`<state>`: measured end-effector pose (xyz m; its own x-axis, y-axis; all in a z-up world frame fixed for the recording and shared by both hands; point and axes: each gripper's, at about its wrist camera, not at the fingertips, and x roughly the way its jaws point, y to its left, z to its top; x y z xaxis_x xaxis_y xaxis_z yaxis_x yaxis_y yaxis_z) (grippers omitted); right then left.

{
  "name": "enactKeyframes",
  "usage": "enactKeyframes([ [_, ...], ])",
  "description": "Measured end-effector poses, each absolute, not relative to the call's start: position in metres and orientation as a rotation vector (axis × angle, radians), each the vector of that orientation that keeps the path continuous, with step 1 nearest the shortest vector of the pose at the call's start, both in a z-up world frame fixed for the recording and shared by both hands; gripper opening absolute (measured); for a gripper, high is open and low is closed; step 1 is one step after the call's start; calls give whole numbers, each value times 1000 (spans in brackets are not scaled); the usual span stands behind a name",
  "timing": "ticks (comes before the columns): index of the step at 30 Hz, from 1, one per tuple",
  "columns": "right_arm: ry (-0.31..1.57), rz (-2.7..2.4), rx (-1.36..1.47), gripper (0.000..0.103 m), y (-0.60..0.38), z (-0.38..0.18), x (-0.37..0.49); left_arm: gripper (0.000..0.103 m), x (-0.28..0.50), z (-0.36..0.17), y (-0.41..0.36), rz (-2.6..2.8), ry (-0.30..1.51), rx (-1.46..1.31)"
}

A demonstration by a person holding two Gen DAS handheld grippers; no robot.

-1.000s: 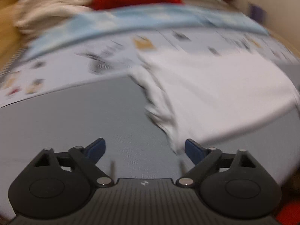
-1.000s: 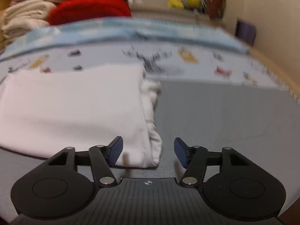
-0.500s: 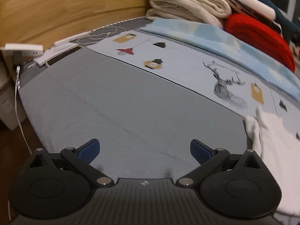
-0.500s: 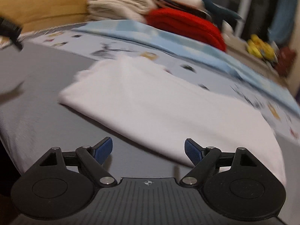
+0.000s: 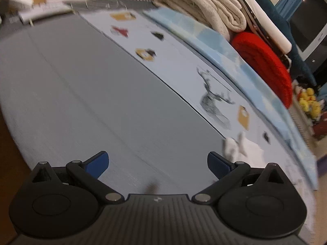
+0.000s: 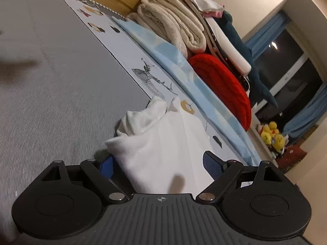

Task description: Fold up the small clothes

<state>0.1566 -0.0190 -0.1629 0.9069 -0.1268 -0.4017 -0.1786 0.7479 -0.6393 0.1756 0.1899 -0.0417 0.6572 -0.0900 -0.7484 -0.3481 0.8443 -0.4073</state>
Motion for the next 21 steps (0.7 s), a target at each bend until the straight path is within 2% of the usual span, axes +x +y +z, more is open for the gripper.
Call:
enactKeyframes([
  [1,475,44,-707,67,-20,-161,159,103,176,-43,190,140,860,-582],
  [2,520,75,-684,33,-19,-161,163,103,177,-44,190,130,862,-595],
  [3,558,92,-690,13,-14,-163,166,103,177,-44,189,127,862,-598],
  [6,588,82,-697,8,-8,-164,170,103,178,-44,188,140,854,-581],
  [11,630,138,-517,7,-4,-129,174,103,177,-45,203,240,830,-605],
  [17,731,209,-302,7,-19,-121,185,103,188,-55,208,332,876,-589],
  [21,654,197,-34,7,-77,-66,193,103,199,-59,195,370,908,-532],
])
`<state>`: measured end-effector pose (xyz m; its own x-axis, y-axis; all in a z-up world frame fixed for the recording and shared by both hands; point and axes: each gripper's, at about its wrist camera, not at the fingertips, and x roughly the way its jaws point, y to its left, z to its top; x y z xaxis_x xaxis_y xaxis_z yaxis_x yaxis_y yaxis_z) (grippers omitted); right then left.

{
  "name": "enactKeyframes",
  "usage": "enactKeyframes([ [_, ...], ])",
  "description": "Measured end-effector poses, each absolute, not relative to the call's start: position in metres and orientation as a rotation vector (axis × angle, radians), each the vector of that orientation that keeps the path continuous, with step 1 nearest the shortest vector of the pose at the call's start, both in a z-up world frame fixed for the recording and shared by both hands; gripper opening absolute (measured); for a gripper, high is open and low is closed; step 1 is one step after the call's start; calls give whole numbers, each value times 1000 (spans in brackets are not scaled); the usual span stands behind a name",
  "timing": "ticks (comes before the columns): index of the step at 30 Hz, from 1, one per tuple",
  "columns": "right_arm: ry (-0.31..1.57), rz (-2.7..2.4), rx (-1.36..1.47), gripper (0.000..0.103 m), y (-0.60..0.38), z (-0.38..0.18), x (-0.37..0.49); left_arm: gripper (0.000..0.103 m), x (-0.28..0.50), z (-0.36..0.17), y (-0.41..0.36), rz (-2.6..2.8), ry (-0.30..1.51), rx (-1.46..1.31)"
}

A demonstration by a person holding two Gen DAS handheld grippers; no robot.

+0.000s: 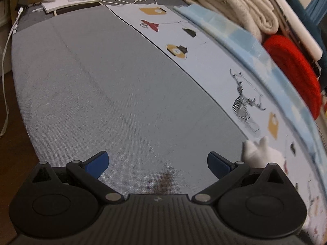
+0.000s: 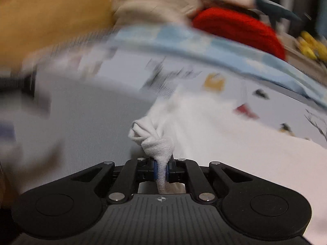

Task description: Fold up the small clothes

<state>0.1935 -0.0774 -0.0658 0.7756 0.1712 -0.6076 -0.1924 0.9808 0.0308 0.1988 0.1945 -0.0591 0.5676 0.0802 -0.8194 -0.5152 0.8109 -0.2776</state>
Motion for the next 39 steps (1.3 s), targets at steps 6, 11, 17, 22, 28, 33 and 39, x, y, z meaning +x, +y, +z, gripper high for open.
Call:
enactKeyframes([
  [6,518,9,548,7,-276,-6,190,103,214,-62,150,329,941,-464],
  [11,467,-342,1018,7,-418,-89,94,103,223,-67,110,274,971,-383],
  [17,485,-353,1341,9,-458,-188,49,103,224,-76,83,264,1003,-341],
  [22,499,-342,1344,13,-457,-175,46,103,225,-78,77,253,1006,-313],
  [28,508,-334,1298,5,-457,-142,29,103,227,-78,74,239,1008,-318],
  [33,543,-365,1336,4,-463,-156,27,103,226,-77,72,228,1002,-314],
  [39,571,-389,1257,4,-458,-152,29,103,226,-76,72,227,997,-321],
])
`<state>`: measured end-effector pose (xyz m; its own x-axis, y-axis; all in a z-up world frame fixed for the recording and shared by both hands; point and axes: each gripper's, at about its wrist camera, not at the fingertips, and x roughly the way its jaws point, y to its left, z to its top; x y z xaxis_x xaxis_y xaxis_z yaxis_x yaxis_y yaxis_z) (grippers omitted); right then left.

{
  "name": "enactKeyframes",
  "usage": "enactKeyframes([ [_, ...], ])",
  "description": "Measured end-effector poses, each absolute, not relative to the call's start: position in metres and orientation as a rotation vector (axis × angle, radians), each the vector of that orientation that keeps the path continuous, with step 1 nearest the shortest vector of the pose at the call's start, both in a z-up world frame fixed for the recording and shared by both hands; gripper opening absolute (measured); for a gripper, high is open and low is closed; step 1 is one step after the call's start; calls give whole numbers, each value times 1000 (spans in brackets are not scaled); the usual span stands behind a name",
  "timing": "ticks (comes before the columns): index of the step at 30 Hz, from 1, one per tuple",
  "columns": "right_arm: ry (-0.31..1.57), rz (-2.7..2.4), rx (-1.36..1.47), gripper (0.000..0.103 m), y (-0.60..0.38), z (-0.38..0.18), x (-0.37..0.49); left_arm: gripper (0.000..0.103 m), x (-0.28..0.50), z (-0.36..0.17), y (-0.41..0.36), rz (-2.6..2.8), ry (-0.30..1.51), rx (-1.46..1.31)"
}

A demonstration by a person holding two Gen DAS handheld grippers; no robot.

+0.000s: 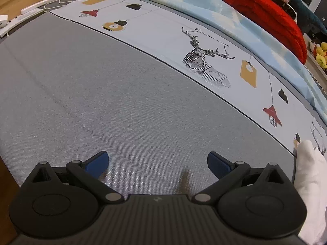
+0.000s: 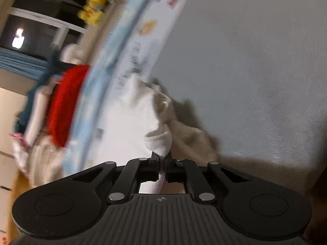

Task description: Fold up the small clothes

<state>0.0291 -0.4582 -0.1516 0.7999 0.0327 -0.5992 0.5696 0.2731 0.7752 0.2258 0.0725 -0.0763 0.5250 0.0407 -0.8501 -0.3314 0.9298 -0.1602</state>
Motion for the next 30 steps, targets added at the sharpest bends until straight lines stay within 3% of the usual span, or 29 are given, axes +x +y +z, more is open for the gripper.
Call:
enactKeyframes([
  [3,613,-398,1298,4,-459,-176,30,103,226,-76,67,217,995,-302],
  [9,554,-332,1223,4,-455,-140,25,103,228,-77,64,211,999,-306],
  [13,632,-395,1264,7,-463,-170,23,103,226,-73,58,166,974,-312],
  [16,628,-393,1236,32,-459,-149,13,103,227,-63,47,39,950,-311],
  [17,618,-384,1178,47,-455,-139,8,103,228,-59,41,-6,943,-302],
  [22,675,-187,983,48,-415,-124,3,103,254,-44,-12,-188,932,-218],
  [30,759,90,1144,48,-353,-157,71,103,323,-72,-118,-509,1026,-215],
])
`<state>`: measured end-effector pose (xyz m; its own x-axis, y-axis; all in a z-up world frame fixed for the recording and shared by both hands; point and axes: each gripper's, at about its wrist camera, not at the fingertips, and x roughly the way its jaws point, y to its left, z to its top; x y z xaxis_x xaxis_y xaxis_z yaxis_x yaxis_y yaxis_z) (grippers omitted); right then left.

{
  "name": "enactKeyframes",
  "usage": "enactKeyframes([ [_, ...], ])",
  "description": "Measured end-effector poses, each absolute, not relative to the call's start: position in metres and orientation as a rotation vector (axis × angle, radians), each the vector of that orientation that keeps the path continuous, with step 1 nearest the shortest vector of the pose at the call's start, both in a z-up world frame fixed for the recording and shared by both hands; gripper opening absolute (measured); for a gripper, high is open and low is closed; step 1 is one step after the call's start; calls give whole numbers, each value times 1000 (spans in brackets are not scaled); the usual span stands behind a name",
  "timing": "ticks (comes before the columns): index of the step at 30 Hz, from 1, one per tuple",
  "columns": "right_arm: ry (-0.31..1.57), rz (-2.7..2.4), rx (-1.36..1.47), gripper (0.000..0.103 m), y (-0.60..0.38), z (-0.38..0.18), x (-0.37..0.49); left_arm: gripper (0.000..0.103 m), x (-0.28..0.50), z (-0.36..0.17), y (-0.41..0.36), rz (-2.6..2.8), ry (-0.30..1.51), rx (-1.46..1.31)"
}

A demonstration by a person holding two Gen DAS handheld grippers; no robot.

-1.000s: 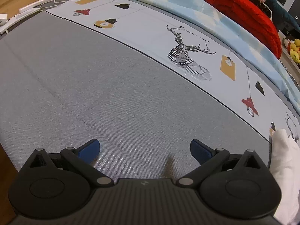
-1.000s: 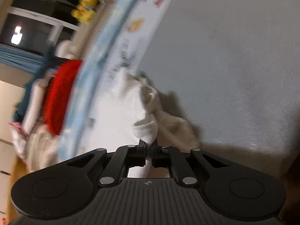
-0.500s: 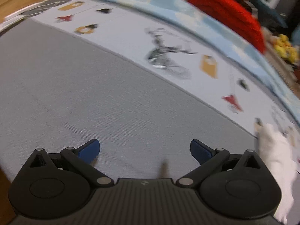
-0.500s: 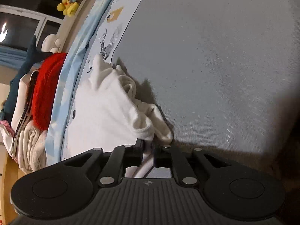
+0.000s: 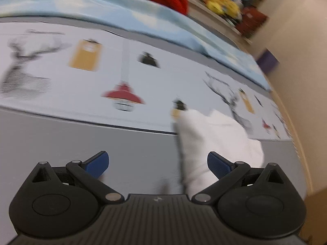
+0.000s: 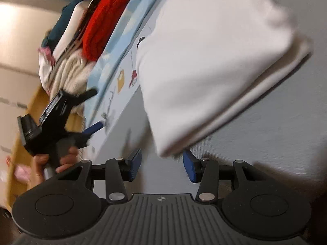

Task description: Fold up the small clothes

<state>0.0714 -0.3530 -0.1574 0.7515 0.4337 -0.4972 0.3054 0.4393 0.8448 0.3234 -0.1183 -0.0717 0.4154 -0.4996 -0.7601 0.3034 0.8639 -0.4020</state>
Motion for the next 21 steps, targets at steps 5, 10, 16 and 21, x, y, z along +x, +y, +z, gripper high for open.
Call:
enactKeyframes([
  [5,763,26,1202,44,-357,-177,94,103,357,-109,-163,-572,1097,-166],
  [10,722,49,1180,6,-354,-180,98,101,394,-137,-176,-557,1145,-300],
  [16,728,71,1100,5,-357,-176,100,7,414,-136,-209,-684,1092,-249],
  [21,756,85,1079,3,-354,-178,96,7,419,-143,-215,-664,1079,-261],
])
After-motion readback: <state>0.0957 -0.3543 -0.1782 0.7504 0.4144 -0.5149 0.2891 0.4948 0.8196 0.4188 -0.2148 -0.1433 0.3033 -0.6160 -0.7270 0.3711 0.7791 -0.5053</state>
